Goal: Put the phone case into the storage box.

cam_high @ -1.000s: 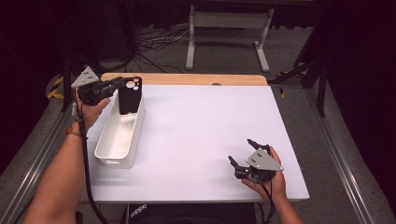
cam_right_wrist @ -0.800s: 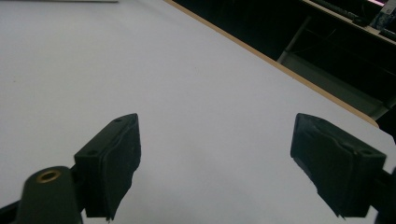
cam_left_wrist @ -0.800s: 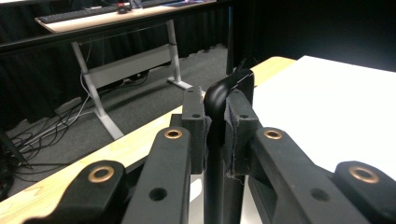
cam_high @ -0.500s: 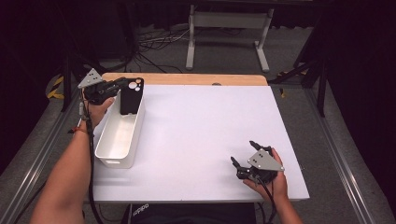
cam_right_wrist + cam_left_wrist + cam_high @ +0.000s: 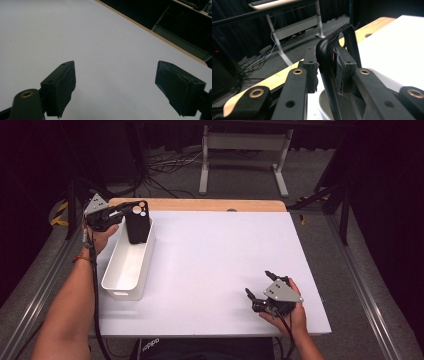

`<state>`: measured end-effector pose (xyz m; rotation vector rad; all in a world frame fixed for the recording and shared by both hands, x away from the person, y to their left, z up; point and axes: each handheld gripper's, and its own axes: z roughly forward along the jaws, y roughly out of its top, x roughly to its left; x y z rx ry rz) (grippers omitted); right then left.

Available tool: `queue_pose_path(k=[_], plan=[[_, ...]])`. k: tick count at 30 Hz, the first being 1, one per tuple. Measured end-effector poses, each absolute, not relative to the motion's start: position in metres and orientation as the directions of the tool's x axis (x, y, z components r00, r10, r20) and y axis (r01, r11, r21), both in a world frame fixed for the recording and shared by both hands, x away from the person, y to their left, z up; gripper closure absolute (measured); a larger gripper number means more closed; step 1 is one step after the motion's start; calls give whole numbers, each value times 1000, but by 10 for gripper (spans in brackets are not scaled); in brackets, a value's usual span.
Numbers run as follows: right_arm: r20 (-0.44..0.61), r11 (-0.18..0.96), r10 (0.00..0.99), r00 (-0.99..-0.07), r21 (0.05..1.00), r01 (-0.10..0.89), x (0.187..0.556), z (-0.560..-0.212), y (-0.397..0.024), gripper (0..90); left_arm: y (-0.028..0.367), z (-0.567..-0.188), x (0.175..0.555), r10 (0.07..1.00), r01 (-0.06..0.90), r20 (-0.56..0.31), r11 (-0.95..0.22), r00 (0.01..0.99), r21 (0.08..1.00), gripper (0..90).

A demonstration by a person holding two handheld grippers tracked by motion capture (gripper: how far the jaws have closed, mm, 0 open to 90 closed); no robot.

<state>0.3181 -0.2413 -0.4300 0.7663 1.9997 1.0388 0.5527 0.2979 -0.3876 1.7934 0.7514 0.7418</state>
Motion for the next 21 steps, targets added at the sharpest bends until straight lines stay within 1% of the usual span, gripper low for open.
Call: queue_pose_path(k=[7,8,9,12,15,19,21], plan=[[-333,477,782,-527,864,162,317,-427,-245,179,299,-390,554,788,181,152,-317,597,931,704],[-329,473,784,-526,866,163,317,-427,-245,179,299,-391,554,787,198,157,-334,597,922,707],[-331,475,782,-528,865,162,317,-426,-245,179,298,-394,555,791,203,160,-337,591,919,729],[-339,486,777,-530,858,164,316,-427,-245,181,294,-400,558,792,234,163,-360,589,903,731],[-332,482,780,-531,860,169,315,-428,-247,181,292,-402,558,790,242,152,-355,593,903,734],[-321,468,789,-524,867,173,316,-426,-249,185,289,-403,557,790,241,167,-370,590,897,731],[-320,467,787,-527,868,171,316,-426,-248,185,288,-404,557,792,245,158,-362,589,899,728]])
